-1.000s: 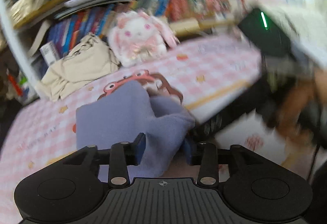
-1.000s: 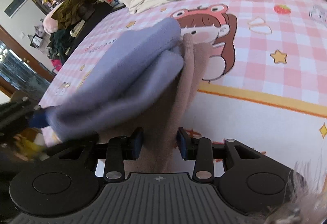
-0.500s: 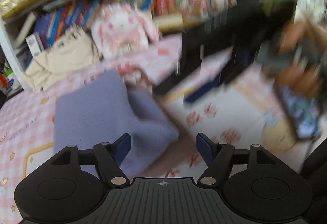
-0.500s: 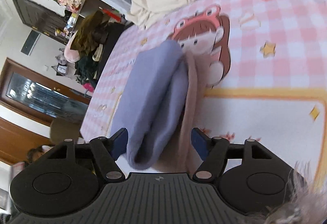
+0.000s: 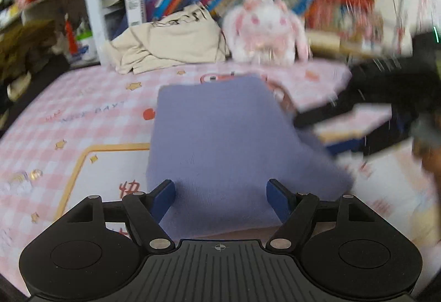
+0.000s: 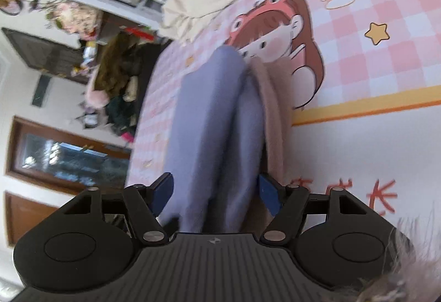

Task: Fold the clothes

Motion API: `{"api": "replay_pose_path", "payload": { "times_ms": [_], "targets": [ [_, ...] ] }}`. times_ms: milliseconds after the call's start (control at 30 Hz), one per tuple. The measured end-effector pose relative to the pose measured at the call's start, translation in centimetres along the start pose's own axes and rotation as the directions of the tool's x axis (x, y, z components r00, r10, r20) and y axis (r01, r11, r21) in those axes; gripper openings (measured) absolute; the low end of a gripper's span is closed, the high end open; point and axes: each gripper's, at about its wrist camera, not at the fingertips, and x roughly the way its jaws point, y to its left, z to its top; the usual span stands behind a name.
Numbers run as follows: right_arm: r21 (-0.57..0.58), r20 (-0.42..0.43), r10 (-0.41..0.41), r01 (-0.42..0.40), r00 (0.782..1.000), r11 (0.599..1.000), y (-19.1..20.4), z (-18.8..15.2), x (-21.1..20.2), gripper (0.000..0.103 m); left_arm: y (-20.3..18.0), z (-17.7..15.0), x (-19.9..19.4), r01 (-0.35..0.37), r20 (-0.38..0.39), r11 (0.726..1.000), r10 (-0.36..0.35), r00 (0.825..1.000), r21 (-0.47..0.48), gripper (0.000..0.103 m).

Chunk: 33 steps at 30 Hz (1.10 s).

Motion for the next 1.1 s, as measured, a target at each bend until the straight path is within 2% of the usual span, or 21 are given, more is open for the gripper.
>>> {"api": "replay_pose_path", "payload": {
  "times_ms": [167, 233, 333, 367, 400, 467, 500, 533, 567, 600, 633, 700, 867, 933, 967, 1000, 1100],
  "targets": [
    [-0.06, 0.078, -0.012, 0.017, 0.997, 0.998, 0.6, 1.4, 2.6, 0.062, -0.8, -0.6, 0.5, -0.02, -0.022, 0.996, 0.022, 1.0, 0.081, 0.078],
    [-0.106, 0.098, -0.039, 0.05, 0.994, 0.993, 1.2, 1.9, 3.2, 0.05, -0.5, -0.2, 0.6, -0.012, -0.032, 0.998, 0.014, 0.999, 0.069, 0.078],
    [-0.229, 0.13, -0.022, 0.052, 0.991, 0.972, 3.1, 1.7, 2.7, 0.045, -0.5, -0.4, 0.7, -0.014, -0.031, 0.998, 0.016, 0.999, 0.066, 0.079],
    [-0.278, 0.144, 0.016, 0.025, 0.989, 0.96, 3.9, 1.4, 2.2, 0.042, -0.6, -0.5, 0.7, -0.016, -0.03, 0.998, 0.018, 0.999, 0.066, 0.079],
    [-0.331, 0.16, 0.099, -0.041, 0.982, 0.943, 4.6, 0.9, 1.2, 0.041, -0.5, -0.4, 0.7, -0.015, -0.032, 0.998, 0.017, 0.999, 0.064, 0.08],
    [-0.413, 0.169, 0.286, -0.196, 0.943, 0.889, 5.3, -0.1, -0.8, 0.041, -0.4, -0.3, 0.7, -0.013, -0.037, 0.998, 0.015, 0.999, 0.062, 0.08],
    [-0.427, 0.168, 0.335, -0.238, 0.927, 0.873, 5.2, -0.3, -1.2, 0.049, -0.4, -0.3, 0.8, -0.012, -0.039, 0.998, 0.014, 0.999, 0.061, 0.08],
    [-0.409, 0.165, 0.318, -0.229, 0.934, 0.883, 4.8, -0.1, -1.1, 0.055, -0.4, -0.3, 0.8, -0.011, -0.042, 0.998, 0.014, 0.999, 0.06, 0.08],
    [-0.365, 0.15, 0.242, -0.173, 0.959, 0.915, 4.2, 0.4, -0.4, 0.061, -0.3, -0.2, 0.8, -0.01, -0.044, 0.998, 0.013, 0.999, 0.059, 0.081],
    [-0.31, 0.118, 0.15, -0.107, 0.982, 0.945, 3.4, 1.0, 0.5, 0.057, -0.3, -0.2, 0.8, -0.009, -0.046, 0.998, 0.012, 0.999, 0.057, 0.081],
    [-0.265, 0.085, 0.081, -0.056, 0.993, 0.963, 2.6, 1.4, 1.2, 0.054, -0.2, -0.1, 0.8, -0.008, -0.049, 0.998, 0.011, 0.999, 0.056, 0.081],
    [-0.212, 0.044, -0.006, 0.016, 0.999, 0.977, 1.4, 1.6, 2.0, 0.053, -0.2, 0.0, 0.9, -0.007, -0.053, 0.999, 0.009, 0.999, 0.054, 0.082],
    [-0.206, 0.04, -0.026, 0.033, 0.999, 0.978, 1.4, 0.4, 1.7, 0.052, -0.1, 0.2, 1.0, -0.007, -0.062, 0.998, 0.011, 0.998, 0.055, 0.083],
    [-0.251, 0.024, -0.079, 0.082, 0.997, 0.965, 2.0, -0.3, 2.4, 0.041, -0.1, 0.2, 1.1, -0.011, -0.064, 0.998, 0.014, 0.998, 0.056, 0.083],
    [-0.28, 0.018, -0.11, 0.11, 0.994, 0.954, 2.4, -0.6, 2.8, 0.026, -0.2, 0.2, 1.1, -0.013, -0.065, 0.998, 0.016, 0.998, 0.056, 0.083],
    [-0.309, 0.012, -0.126, 0.124, 0.992, 0.943, 3.0, -1.0, 3.0, 0.014, -0.2, 0.2, 1.1, -0.014, -0.064, 0.998, 0.018, 0.998, 0.059, 0.083],
    [-0.385, 0.043, -0.054, 0.066, 0.998, 0.921, 5.0, -1.9, 1.5, 0.012, -0.1, 0.2, 0.9, -0.015, -0.056, 0.999, 0.018, 0.998, 0.043, 0.084]
  ]
}}
